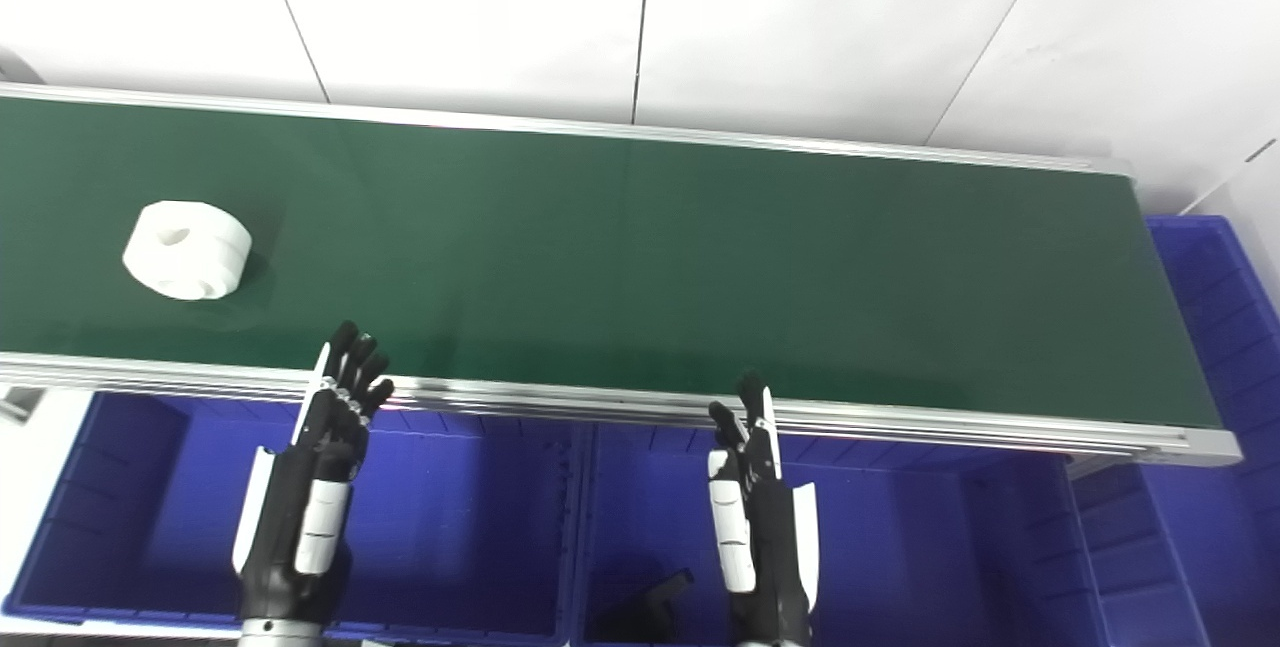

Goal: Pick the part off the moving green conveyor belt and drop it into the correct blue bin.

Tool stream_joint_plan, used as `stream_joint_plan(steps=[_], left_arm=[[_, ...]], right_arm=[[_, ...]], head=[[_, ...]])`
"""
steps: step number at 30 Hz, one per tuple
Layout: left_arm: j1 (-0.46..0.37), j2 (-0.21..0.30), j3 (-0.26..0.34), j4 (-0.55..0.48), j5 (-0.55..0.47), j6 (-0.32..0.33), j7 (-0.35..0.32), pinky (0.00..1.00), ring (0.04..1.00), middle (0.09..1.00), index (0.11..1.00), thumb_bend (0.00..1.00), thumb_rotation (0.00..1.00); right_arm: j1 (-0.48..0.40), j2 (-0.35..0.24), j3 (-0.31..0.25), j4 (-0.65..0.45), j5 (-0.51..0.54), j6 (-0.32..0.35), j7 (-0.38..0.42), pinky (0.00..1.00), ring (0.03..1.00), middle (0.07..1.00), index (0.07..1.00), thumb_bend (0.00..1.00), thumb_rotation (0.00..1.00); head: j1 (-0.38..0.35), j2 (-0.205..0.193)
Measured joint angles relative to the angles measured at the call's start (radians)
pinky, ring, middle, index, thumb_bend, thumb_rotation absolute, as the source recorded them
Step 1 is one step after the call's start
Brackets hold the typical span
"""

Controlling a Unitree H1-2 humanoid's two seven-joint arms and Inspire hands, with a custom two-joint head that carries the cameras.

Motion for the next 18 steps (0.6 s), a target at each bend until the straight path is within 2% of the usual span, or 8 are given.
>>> stream_joint_plan(steps=[2,3,7,11,13,15,17,18], left_arm=[[0.0,-0.01,-0.005,0.01,0.018,-0.011,0.005,0.86,0.921,0.948,0.941,0.6,0.85],[-0.002,-0.014,-0.007,0.016,0.024,-0.014,0.007,0.87,0.924,0.948,0.94,0.6,0.84],[-0.007,-0.018,-0.015,0.058,0.043,-0.032,0.014,0.86,0.92,0.947,0.925,0.6,0.81],[-0.015,-0.032,-0.015,0.102,0.068,-0.052,0.027,0.83,0.905,0.931,0.904,0.6,0.82],[-0.018,-0.032,-0.014,0.11,0.084,-0.059,0.041,0.82,0.892,0.92,0.896,0.59,0.82],[-0.022,-0.032,-0.014,0.118,0.089,-0.074,0.046,0.81,0.885,0.91,0.884,0.59,0.81],[-0.025,-0.033,-0.014,0.132,0.089,-0.087,0.056,0.81,0.883,0.902,0.87,0.59,0.78],[-0.026,-0.033,-0.013,0.137,0.089,-0.087,0.059,0.81,0.883,0.899,0.866,0.59,0.77]], right_arm=[[-0.003,-0.01,-0.007,0.006,0.009,-0.001,0.0,0.91,0.914,0.992,1.0,0.63,1.0],[-0.006,-0.015,-0.01,0.011,0.012,-0.002,0.0,0.91,0.919,0.996,1.0,0.63,1.0],[-0.024,-0.035,-0.021,0.05,0.031,-0.011,0.003,0.92,0.927,1.0,1.0,0.62,1.0],[-0.035,-0.059,-0.031,0.071,0.049,-0.013,0.014,0.92,0.921,0.995,1.0,0.64,1.0],[-0.039,-0.071,-0.04,0.074,0.055,-0.013,0.02,0.93,0.931,0.999,1.0,0.63,1.0],[-0.042,-0.084,-0.044,0.076,0.067,-0.013,0.027,0.95,0.937,1.0,1.0,0.62,1.0],[-0.046,-0.091,-0.048,0.081,0.082,-0.013,0.033,0.95,0.939,1.0,1.0,0.62,1.0],[-0.048,-0.092,-0.049,0.086,0.083,-0.013,0.035,0.95,0.939,1.0,1.0,0.61,1.0]], head=[[0.002,-0.002],[0.009,-0.02],[0.032,-0.045],[0.077,-0.063],[0.124,-0.081],[0.124,-0.081],[0.153,-0.107],[0.153,-0.107]])
